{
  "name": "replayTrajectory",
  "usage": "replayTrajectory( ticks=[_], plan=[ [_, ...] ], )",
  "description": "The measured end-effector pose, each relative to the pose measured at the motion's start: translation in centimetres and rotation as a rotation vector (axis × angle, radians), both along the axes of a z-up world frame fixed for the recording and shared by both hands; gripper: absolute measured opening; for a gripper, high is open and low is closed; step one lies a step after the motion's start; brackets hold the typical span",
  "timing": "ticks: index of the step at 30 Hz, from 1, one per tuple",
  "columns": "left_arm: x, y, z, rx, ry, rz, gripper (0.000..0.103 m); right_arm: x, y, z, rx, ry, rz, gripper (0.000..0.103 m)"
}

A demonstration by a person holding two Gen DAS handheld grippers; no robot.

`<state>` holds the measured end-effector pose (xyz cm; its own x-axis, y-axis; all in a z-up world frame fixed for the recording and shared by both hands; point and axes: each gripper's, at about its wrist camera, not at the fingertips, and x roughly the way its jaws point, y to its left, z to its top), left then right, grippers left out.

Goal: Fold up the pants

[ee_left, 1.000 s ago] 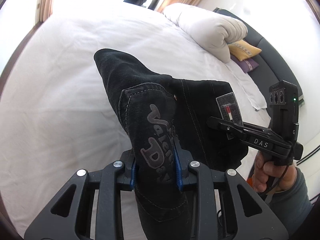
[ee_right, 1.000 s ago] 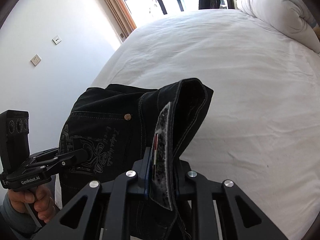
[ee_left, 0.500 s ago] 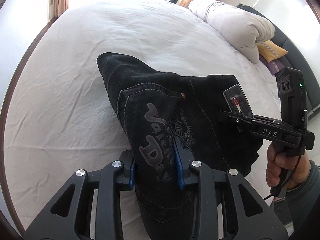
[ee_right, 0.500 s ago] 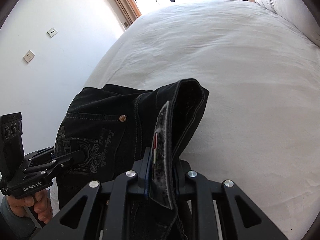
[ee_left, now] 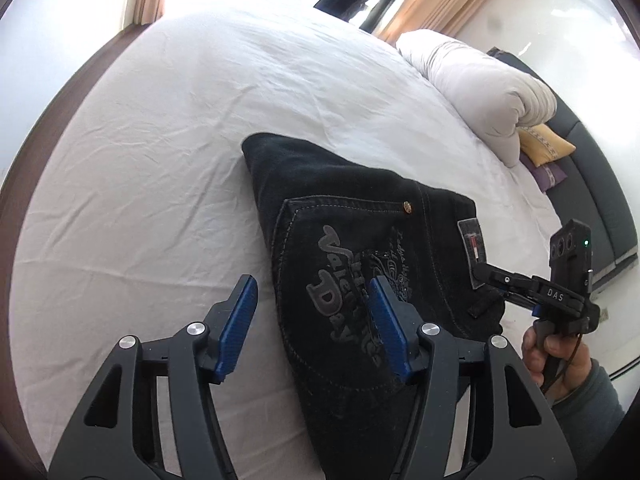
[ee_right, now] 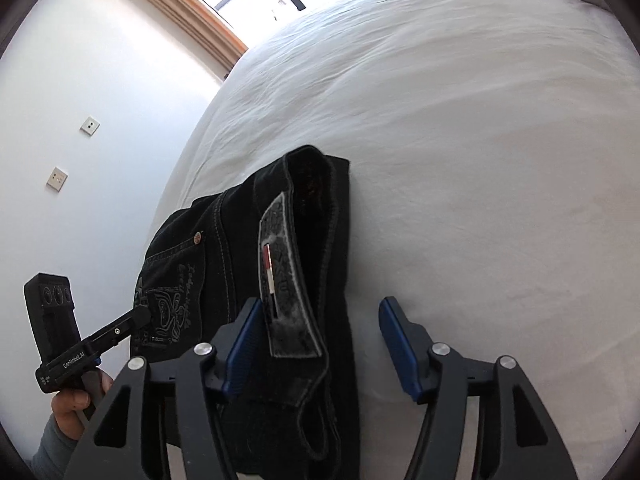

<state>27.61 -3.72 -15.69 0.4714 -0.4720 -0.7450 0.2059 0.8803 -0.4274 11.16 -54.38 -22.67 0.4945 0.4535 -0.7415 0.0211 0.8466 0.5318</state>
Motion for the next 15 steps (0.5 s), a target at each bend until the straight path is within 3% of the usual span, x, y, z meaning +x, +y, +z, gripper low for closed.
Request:
replayTrajectory(
  ticks=[2,7,12,13,15],
  plan=[
    [-1.7,1.0,1.9,0.005,-0.055,0.048,0.072,-1.6,-1.6,0.4,-0.021,0.008,-0.074,0.068],
    [-8.5,1.9,8.6,0.07,-0.294,0.126,0.087,-7.0,-3.7,2.4,-0.078,-0.008,-0.215,0.068],
    [-16.1,1.5,16.1,0.144,-0.592,0.182,0.096,-12.5,-2.8,7.4,-0.134,-0.182,-0.297,0.068],
    [-17.6,1.3,17.8,0.163,-0.657,0.192,0.103,-13.5,-2.5,8.7,-0.136,-0.226,-0.313,0.069],
    [-20.4,0.7,20.9,0.219,-0.761,0.201,0.103,-15.9,-1.9,11.5,-0.152,-0.326,-0.355,0.078]
  ],
)
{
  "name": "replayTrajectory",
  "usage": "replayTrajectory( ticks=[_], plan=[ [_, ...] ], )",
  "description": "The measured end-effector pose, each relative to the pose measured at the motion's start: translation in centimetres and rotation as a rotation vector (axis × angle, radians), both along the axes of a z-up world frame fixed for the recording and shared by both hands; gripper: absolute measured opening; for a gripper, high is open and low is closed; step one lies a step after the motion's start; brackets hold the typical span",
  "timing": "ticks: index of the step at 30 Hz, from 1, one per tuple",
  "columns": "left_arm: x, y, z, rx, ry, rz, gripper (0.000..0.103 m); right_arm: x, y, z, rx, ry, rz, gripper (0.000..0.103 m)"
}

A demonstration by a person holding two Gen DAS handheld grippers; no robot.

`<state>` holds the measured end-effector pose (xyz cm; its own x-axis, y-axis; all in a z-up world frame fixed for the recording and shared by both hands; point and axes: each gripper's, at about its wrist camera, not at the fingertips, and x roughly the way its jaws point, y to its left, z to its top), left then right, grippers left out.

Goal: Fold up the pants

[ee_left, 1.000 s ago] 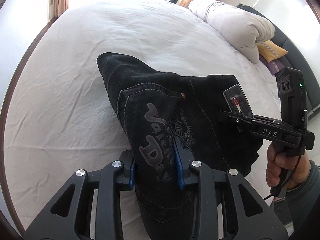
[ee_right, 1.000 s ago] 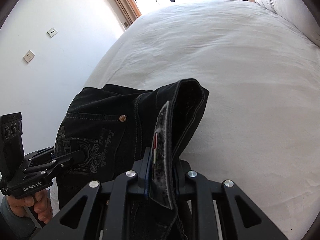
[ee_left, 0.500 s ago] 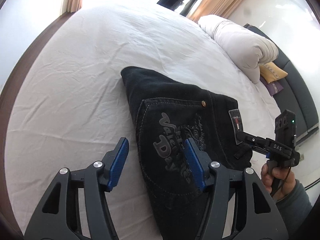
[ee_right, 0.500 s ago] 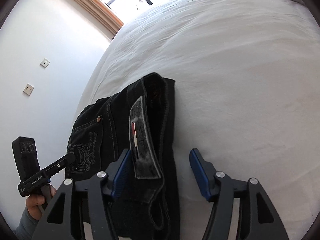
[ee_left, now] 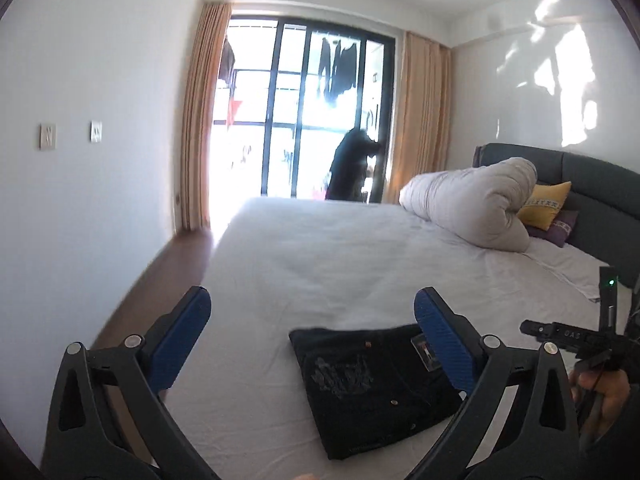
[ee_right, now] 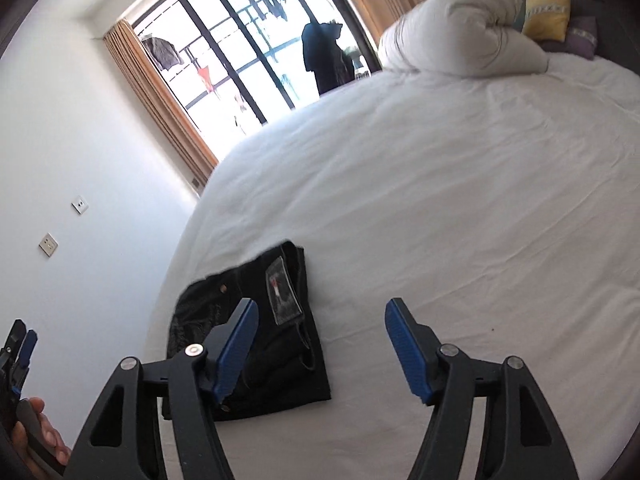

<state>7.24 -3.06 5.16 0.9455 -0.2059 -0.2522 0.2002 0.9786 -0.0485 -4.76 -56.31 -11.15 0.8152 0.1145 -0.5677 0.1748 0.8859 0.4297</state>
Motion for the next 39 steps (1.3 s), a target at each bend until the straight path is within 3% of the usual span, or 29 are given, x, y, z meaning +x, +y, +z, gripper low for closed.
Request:
replayTrajectory(
  ticks=[4,7,10,13,19,23,28,35,39],
  plan=[
    [-4.7,-1.7,5.2,0.13,-0.184,0.066,0.103,-3.6,1.9,6.3,-0.11,-0.196,-0.085,0.102],
    [-7.8,-1.8,8.2,0.126,-0.285,0.105,0.103,-6.1,3.0,11.5,-0.231,-0.344,-0.163,0.103],
    [-9.2,-1.3,10.5,0.055,-0.277,0.08,0.103,-8.7,4.0,15.4,-0.307,-0.466,-0.192,0.103],
    [-9.8,-1.5,12.0,0.051,-0.235,0.058,0.103,-10.8,5.1,18.5,-0.357,-0.575,-0.2,0.103],
    [-11.1,-1.5,13.8,0.024,-0.199,0.021,0.103,-13.4,6.7,22.6,-0.428,-0.688,-0.185,0.103],
    [-10.7,-1.1,14.0,0.033,-0.178,0.061,0.103,-13.9,7.0,23.6,-0.426,-0.704,-0.172,0.103],
    [-8.2,-2.3,11.7,0.051,-0.072,0.105,0.103,-12.6,6.9,22.7,-0.408,-0.627,-0.185,0.103],
    [-2.1,-2.7,3.3,0.091,0.196,0.191,0.103,-9.1,8.2,18.9,-0.45,-0.454,-0.185,0.103],
    [0.3,-3.1,-0.2,0.083,0.292,0.194,0.103,-6.9,8.4,16.3,-0.44,-0.331,-0.178,0.103]
  ],
)
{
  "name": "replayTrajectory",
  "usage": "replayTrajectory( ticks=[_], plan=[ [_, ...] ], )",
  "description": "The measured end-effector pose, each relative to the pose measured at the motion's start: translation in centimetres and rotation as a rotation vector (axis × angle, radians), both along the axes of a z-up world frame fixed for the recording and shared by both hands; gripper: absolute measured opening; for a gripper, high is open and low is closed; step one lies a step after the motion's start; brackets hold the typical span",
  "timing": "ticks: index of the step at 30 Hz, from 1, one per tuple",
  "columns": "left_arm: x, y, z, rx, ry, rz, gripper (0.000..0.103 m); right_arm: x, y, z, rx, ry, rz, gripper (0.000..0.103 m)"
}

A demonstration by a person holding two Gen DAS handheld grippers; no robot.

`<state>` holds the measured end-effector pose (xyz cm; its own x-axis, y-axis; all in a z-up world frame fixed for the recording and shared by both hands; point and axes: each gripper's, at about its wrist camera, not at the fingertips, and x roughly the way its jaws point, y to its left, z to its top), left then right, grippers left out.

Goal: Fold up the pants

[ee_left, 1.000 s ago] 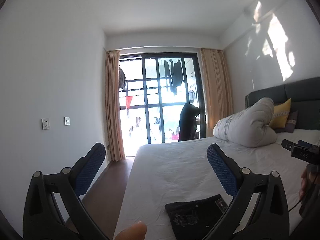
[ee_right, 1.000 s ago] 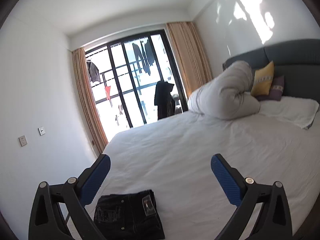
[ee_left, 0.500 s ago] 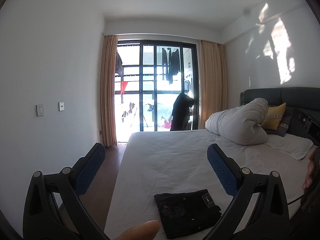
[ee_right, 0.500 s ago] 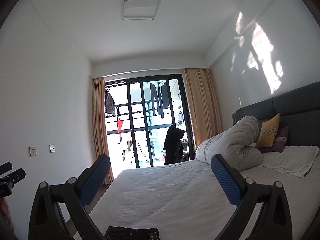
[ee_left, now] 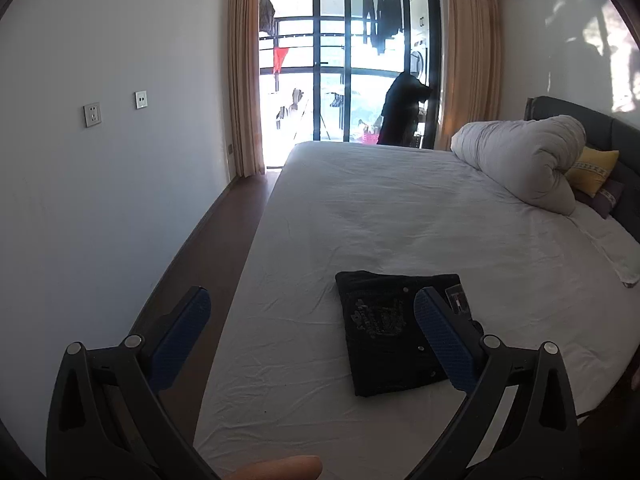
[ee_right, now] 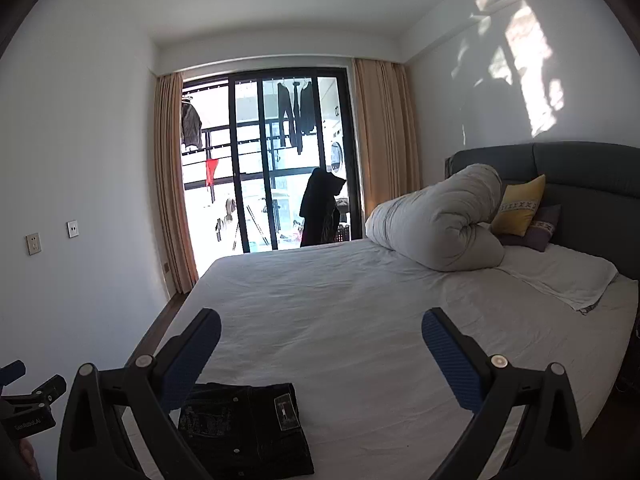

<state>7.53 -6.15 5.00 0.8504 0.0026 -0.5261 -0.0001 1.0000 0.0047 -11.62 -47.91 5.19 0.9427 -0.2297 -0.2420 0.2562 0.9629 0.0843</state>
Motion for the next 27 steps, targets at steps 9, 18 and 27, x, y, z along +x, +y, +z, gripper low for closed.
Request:
replayTrajectory(
  ticks=[9,18,27],
  plan=[
    [2.1,-1.7,-5.5,-0.009,0.155,-0.027,0.103,2.6,2.2,-6.9,0.06,0.274,0.062,0.103],
    [3.9,-2.8,-8.3,-0.009,0.215,-0.045,0.103,2.9,4.7,-9.8,0.045,0.383,0.117,0.103],
    [4.2,-2.8,-9.5,-0.008,0.256,-0.032,0.103,3.6,5.1,-10.8,0.041,0.454,0.121,0.103]
  ],
)
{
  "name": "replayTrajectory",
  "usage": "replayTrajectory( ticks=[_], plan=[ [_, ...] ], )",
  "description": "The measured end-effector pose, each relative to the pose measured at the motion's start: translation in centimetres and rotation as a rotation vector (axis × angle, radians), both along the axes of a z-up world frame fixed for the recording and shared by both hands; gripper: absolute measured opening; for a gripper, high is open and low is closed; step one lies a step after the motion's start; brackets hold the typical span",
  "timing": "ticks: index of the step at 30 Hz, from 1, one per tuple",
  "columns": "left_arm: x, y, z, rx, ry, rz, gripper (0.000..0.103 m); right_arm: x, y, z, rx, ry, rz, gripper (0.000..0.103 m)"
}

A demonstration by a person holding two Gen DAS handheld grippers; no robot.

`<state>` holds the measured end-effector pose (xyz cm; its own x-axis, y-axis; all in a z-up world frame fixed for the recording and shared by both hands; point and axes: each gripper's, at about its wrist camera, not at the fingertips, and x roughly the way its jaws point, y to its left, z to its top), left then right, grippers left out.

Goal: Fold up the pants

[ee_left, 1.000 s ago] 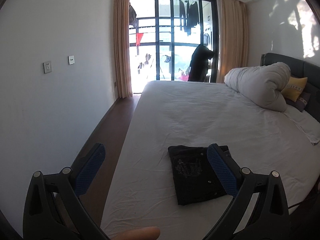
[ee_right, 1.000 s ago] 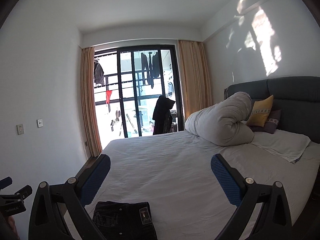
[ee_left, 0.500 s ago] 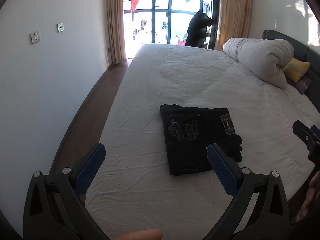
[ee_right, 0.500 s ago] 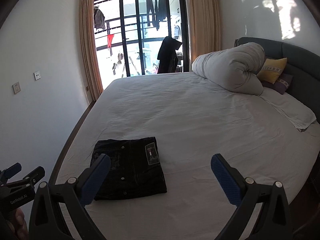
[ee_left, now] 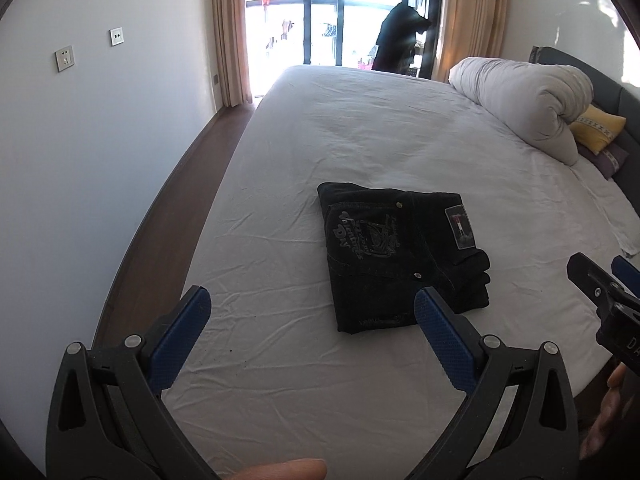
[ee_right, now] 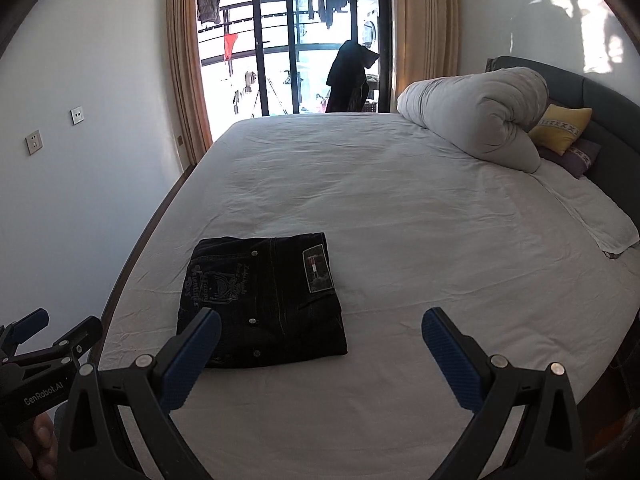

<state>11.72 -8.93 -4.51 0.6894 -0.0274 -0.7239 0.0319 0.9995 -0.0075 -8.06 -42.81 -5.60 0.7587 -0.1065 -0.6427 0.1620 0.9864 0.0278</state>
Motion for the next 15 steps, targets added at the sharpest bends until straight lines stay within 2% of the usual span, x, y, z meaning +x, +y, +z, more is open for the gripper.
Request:
replayTrajectory(
  ticks=[15],
  plan=[
    [-0.2,-0.41,-0.22,0.008,0.024,-0.01,0.103,0.73,0.35,-0.67,-0.011,0.053,0.024,0.103]
  ],
)
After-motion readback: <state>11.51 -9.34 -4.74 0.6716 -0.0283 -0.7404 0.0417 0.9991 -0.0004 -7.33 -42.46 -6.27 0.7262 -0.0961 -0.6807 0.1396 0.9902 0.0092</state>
